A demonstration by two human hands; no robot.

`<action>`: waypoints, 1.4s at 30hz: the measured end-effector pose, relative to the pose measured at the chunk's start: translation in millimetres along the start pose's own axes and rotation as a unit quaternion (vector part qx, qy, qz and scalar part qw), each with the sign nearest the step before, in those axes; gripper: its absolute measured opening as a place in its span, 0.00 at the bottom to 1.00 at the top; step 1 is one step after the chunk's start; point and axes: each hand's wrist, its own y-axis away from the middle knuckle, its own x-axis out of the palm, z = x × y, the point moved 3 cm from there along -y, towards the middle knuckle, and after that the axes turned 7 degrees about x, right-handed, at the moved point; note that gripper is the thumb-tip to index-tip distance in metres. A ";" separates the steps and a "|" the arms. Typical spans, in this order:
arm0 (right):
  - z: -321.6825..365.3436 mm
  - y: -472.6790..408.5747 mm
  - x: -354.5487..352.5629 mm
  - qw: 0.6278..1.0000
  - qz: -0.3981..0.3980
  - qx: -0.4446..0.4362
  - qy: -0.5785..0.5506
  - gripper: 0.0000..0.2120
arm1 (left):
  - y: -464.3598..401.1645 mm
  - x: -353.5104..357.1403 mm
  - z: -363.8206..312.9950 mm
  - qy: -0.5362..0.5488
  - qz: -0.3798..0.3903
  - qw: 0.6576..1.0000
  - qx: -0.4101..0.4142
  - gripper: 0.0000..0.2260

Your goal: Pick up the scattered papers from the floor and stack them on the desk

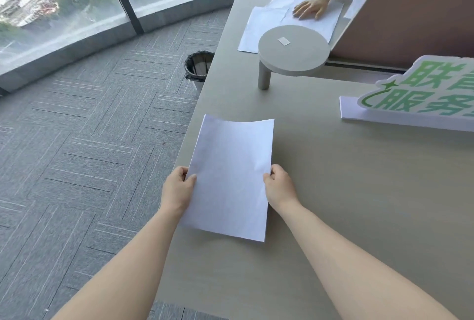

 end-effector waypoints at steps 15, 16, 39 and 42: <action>-5.7 -7.4 -0.7 0.989 -0.088 0.011 0.122 0.06 | -5.4 0.5 -2.2 -0.099 -0.031 0.995 0.002 0.14; -5.9 -6.2 -0.5 0.988 -0.095 0.007 0.124 0.06 | -5.2 0.7 -2.3 -0.102 -0.035 0.994 0.005 0.14; -7.0 -7.9 -0.5 0.976 -0.135 0.006 0.169 0.04 | -15.8 0.2 4.6 -0.139 -0.049 0.989 0.001 0.15; -8.4 -7.4 -1.8 0.979 -0.137 0.014 0.153 0.06 | -14.3 -1.5 6.0 -0.134 -0.054 0.989 0.006 0.15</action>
